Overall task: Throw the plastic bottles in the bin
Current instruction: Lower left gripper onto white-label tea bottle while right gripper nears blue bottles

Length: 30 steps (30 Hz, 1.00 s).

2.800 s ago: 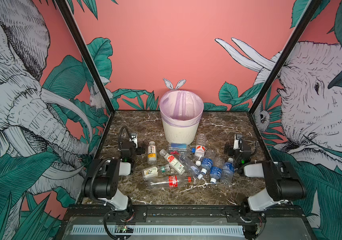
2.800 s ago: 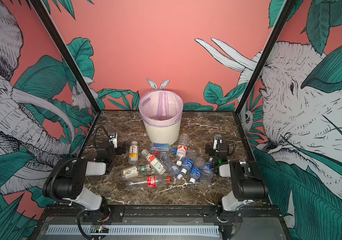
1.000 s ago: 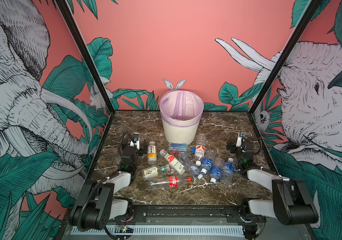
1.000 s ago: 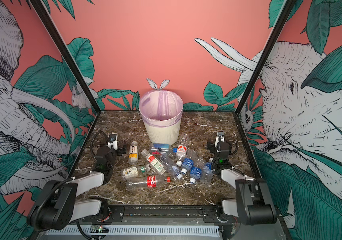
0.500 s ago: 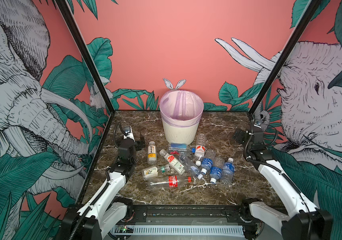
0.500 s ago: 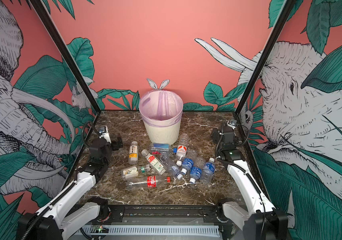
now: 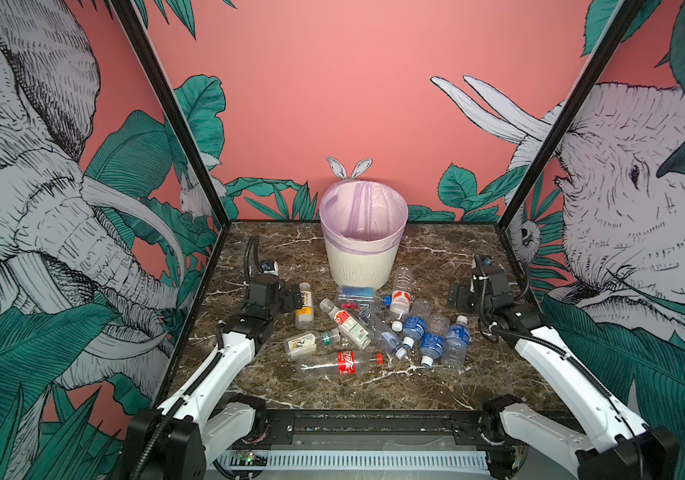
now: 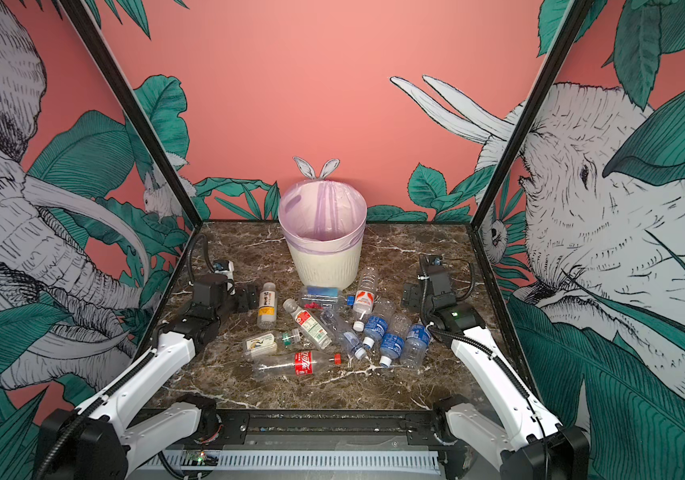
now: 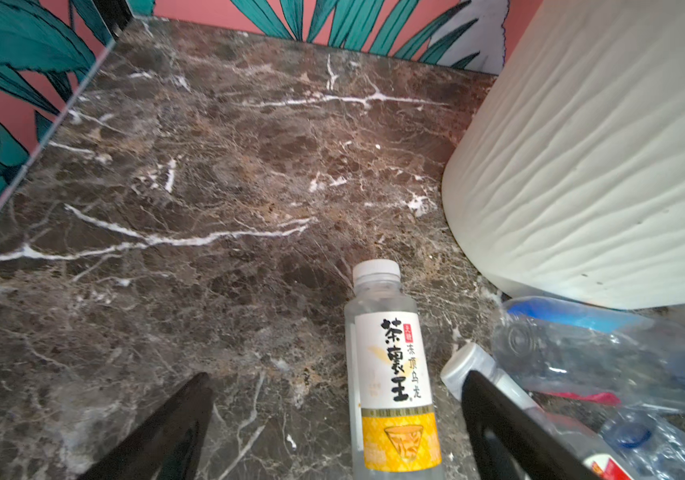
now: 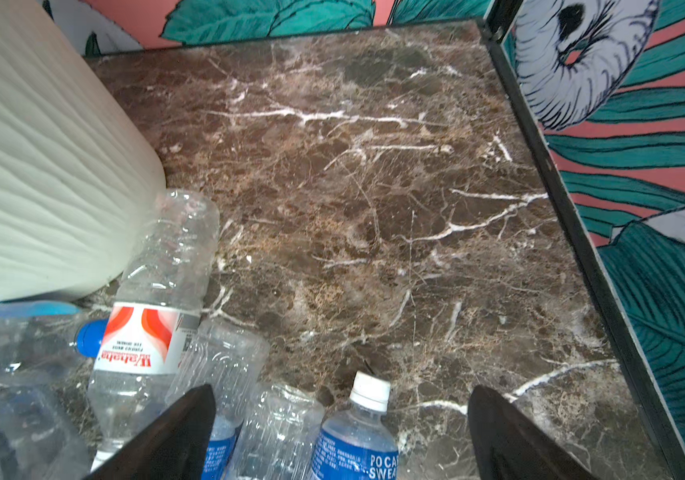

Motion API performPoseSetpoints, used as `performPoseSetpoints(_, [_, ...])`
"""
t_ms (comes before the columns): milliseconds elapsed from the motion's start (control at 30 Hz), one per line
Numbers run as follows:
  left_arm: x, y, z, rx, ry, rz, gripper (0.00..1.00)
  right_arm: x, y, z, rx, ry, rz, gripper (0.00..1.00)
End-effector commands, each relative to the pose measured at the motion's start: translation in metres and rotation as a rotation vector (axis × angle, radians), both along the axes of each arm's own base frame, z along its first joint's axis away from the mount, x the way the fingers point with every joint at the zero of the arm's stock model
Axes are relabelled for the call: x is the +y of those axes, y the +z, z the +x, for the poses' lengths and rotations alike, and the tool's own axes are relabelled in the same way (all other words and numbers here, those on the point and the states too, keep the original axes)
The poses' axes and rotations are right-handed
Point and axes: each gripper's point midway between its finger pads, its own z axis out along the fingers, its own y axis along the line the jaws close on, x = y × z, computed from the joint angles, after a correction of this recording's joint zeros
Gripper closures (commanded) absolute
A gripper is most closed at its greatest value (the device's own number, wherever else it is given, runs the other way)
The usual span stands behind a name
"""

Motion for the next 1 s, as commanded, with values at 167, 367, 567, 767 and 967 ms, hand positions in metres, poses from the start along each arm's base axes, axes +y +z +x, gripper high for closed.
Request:
performPoseSetpoints(167, [-0.032, -0.022, -0.003, 0.160, -0.084, -0.074, 0.10, 0.019, -0.029, -0.021, 0.116, 0.067, 0.045, 0.08])
performPoseSetpoints(367, [-0.042, -0.044, -0.002, 0.242, -0.113, -0.055, 0.12, 0.023, -0.038, -0.027, 0.141, 0.076, 0.052, 0.09])
performPoseSetpoints(567, [-0.042, -0.063, -0.001, 0.303, -0.122, -0.016, 0.14, 0.025, -0.043, -0.030, 0.156, 0.086, 0.060, 0.09])
performPoseSetpoints(767, [-0.038, -0.081, -0.002, 0.350, -0.110, 0.024, 0.14, 0.029, -0.048, -0.031, 0.165, 0.092, 0.071, 0.08])
performPoseSetpoints(967, [-0.038, -0.087, 0.000, 0.370, -0.114, 0.046, 0.16, 0.032, -0.055, -0.031, 0.178, 0.097, 0.076, 0.08])
